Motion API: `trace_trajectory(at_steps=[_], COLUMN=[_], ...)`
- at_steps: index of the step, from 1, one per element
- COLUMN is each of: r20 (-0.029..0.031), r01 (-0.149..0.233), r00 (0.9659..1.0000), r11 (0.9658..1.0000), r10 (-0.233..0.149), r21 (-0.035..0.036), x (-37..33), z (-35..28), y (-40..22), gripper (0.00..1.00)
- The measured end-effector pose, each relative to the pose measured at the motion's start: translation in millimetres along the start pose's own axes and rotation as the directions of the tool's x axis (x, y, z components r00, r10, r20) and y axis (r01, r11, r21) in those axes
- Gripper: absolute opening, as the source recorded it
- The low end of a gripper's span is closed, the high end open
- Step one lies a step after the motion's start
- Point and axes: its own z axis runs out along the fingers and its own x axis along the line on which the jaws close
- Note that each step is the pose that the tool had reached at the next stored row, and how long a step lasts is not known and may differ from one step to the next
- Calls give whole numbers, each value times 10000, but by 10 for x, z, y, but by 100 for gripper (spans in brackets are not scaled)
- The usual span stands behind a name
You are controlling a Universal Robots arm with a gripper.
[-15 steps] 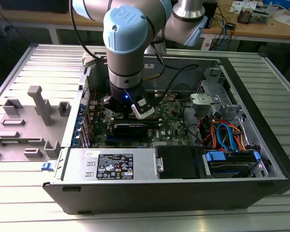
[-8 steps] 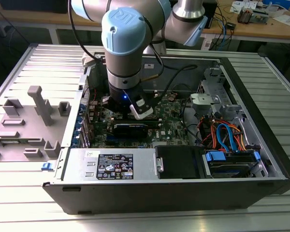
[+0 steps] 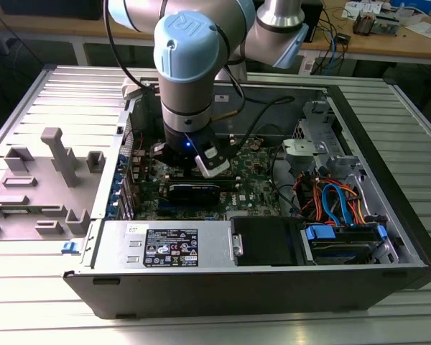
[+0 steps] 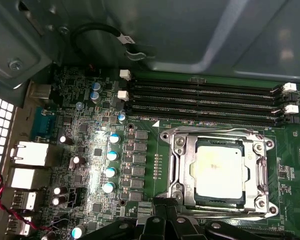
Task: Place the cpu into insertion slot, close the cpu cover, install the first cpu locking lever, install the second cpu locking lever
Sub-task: 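Install the second cpu locking lever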
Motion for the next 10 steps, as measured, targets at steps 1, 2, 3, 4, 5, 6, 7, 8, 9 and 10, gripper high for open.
trace_trajectory(at_steps=[1, 2, 3, 4, 5, 6, 7, 8, 9, 10], r20=[0, 1, 5, 9, 14, 9, 7, 5, 4, 3], r01=[0, 0, 1, 2, 3, 4, 3, 2, 1, -1], r00=[10000, 10000, 10000, 10000, 10000, 10000, 10000, 10000, 10000, 10000], r11=[10000, 10000, 10000, 10000, 10000, 10000, 10000, 10000, 10000, 10000], r10=[0, 0, -1, -2, -3, -4, -3, -2, -1, 1], r21=[-4, -11, -25, -35, -44, -48, -45, -42, -43, -41], x=[0, 0, -1, -2, -3, -2, -2, -1, 0, 1], z=[3, 8, 13, 17, 22, 22, 20, 19, 19, 14], y=[0, -1, 1, 3, 3, 3, 4, 4, 3, -3], gripper=[11, 11, 11, 11, 11, 11, 11, 11, 11, 11])
